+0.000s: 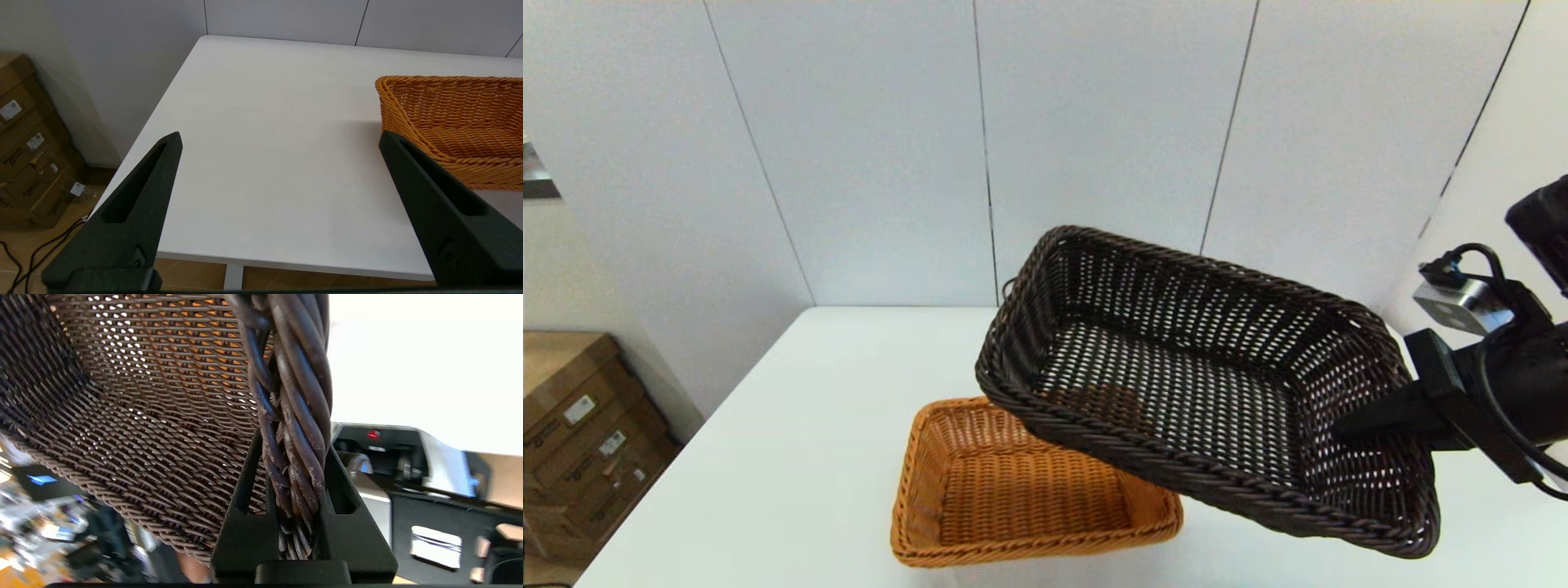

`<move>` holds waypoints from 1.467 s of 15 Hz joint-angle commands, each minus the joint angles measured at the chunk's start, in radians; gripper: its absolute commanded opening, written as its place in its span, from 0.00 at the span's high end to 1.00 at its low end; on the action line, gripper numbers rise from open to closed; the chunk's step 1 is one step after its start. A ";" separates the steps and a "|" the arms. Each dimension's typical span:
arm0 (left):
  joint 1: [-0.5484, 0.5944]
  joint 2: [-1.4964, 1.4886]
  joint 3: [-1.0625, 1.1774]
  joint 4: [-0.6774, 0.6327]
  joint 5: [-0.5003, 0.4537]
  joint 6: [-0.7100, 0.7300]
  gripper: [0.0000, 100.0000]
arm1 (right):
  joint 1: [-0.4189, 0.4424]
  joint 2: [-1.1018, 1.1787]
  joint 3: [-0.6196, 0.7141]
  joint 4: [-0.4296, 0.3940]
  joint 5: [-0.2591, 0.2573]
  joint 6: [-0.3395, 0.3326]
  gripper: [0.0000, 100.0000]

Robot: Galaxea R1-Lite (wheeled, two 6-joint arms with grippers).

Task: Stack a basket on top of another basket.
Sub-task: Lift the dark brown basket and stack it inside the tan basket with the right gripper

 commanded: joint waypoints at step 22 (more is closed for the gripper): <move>0.000 -0.002 0.000 0.000 0.001 -0.001 0.00 | 0.263 0.505 -0.420 0.089 -0.065 -0.169 1.00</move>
